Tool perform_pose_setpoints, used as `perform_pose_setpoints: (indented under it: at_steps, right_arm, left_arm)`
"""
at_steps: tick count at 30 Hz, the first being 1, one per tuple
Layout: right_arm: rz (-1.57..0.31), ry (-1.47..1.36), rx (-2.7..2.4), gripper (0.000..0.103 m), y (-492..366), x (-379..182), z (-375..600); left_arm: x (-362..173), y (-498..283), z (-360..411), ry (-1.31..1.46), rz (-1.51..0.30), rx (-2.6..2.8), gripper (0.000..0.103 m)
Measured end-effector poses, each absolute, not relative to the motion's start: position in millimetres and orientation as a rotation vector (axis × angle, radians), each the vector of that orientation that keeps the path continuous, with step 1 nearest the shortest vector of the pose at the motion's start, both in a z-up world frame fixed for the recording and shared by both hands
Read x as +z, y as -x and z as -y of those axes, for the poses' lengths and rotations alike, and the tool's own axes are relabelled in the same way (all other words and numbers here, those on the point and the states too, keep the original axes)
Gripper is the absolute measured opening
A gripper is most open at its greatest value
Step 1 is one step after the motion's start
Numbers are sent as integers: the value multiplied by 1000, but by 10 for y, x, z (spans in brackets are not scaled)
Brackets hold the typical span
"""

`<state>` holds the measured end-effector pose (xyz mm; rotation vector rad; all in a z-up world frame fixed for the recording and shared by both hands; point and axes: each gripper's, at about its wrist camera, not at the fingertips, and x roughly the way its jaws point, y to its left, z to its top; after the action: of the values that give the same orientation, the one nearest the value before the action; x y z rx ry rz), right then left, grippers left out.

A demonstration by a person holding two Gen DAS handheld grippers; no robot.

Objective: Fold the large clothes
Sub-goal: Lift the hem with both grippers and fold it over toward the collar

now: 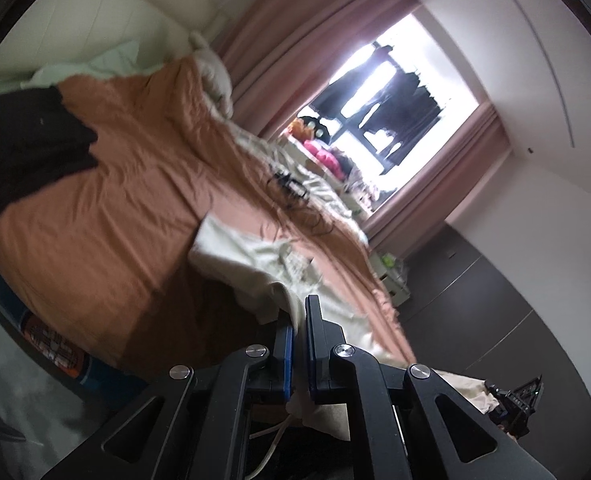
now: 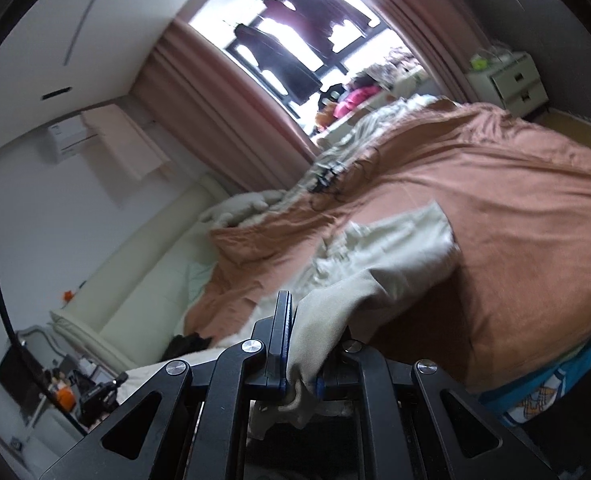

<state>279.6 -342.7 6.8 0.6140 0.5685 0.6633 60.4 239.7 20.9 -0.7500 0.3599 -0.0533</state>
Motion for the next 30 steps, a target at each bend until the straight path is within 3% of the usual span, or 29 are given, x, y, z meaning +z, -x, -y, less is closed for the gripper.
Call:
perform_pose_setpoints:
  at_steps: [7,15,30]
  right_arm:
    - [-461,-594,700,10,-2684,561,3424]
    - [-425,-524,688,10,-2988,897,3261]
    - [-602,-566,569,10,-4161,315,3162]
  left_arm:
    - [755,-353,-2372,690,-267,-67,5]
    - [1079,-812,-2427,617,-273,-29,5]
    - [873,-2132,-2487,506,-431,56,5]
